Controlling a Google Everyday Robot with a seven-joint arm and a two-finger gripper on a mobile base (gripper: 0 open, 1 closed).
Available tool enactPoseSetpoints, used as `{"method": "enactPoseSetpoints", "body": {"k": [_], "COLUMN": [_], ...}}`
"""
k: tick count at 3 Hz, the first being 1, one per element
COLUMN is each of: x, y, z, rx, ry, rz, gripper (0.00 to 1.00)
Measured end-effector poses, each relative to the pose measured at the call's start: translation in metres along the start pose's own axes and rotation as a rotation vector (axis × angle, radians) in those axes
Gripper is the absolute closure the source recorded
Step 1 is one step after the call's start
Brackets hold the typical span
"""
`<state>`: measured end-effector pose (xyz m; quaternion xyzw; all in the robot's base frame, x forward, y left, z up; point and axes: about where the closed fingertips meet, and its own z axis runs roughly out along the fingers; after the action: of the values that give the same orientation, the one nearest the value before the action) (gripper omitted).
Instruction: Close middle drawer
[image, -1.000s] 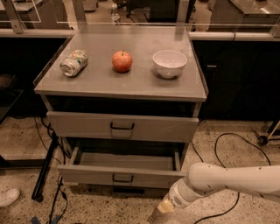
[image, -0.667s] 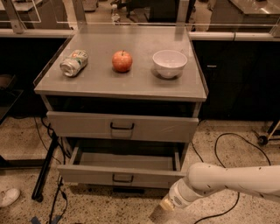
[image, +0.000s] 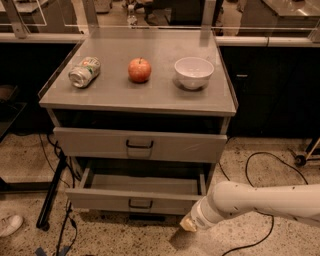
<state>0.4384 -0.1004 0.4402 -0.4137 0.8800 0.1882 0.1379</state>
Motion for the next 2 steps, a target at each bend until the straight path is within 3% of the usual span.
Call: {"method": "enactPoseSetpoints", "body": {"k": [2], "x": [-0.021], "y": [-0.025], "z": [0.013], "rx": [0.04], "ry": [-0.019], "rz": [-0.026], "gripper": [1.0]}}
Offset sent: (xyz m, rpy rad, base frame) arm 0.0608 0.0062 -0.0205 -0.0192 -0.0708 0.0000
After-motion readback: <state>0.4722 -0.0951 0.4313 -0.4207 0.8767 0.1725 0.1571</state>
